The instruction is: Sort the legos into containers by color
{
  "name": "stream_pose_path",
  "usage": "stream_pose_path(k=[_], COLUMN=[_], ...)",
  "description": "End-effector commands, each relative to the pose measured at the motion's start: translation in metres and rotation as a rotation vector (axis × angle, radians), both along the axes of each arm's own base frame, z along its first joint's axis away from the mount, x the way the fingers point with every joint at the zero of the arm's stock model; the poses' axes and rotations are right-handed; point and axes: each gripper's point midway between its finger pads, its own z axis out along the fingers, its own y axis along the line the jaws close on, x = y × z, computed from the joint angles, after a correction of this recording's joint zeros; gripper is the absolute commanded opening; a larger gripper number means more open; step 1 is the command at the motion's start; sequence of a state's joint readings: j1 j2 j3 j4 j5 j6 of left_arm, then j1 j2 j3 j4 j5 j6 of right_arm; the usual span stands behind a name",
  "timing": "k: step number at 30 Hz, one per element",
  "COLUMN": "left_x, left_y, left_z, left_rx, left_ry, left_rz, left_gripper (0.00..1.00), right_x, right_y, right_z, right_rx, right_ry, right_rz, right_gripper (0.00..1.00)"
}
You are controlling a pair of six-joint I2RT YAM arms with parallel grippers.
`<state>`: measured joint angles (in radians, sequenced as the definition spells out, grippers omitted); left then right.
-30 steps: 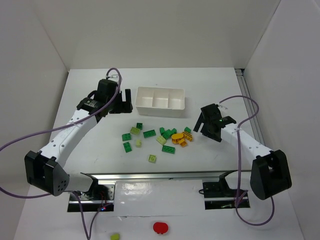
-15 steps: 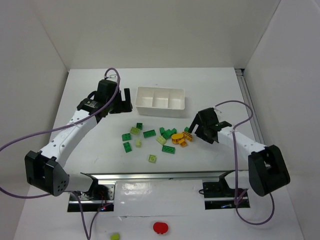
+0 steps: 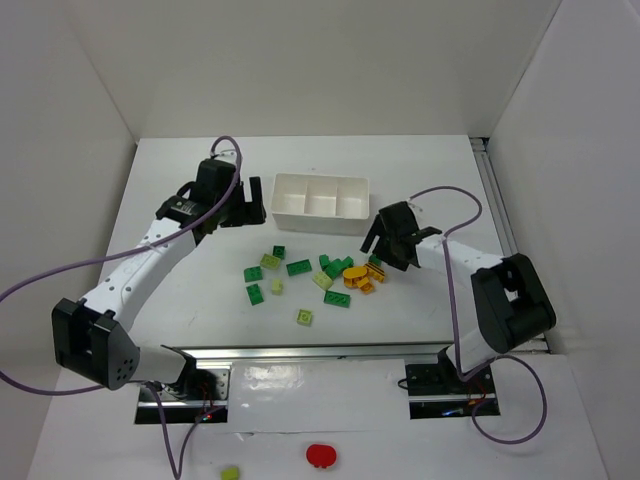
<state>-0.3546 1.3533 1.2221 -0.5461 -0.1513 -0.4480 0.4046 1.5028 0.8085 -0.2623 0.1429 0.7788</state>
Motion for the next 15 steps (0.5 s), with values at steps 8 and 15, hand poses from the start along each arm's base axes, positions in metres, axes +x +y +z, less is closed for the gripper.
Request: stream_pose_path(k=[8, 15], left_x=[0.01, 0.011], left_y=[-0.005, -0.001], left_z=[0.003, 0.003], left_rx=[-0.001, 0.02], left_ry=[-0.023, -0.03], left_rz=[-0.015, -0.005], left_gripper=[1.0, 1.0], right_x=[0.02, 0.02], right_y=[0.01, 0.003], right_z=[0.0, 0.012], right_rx=[-0.054, -0.097], right_ry=[-0.028, -0.038], right_rz=[-0.036, -0.067], right_gripper=[0.63, 0.28])
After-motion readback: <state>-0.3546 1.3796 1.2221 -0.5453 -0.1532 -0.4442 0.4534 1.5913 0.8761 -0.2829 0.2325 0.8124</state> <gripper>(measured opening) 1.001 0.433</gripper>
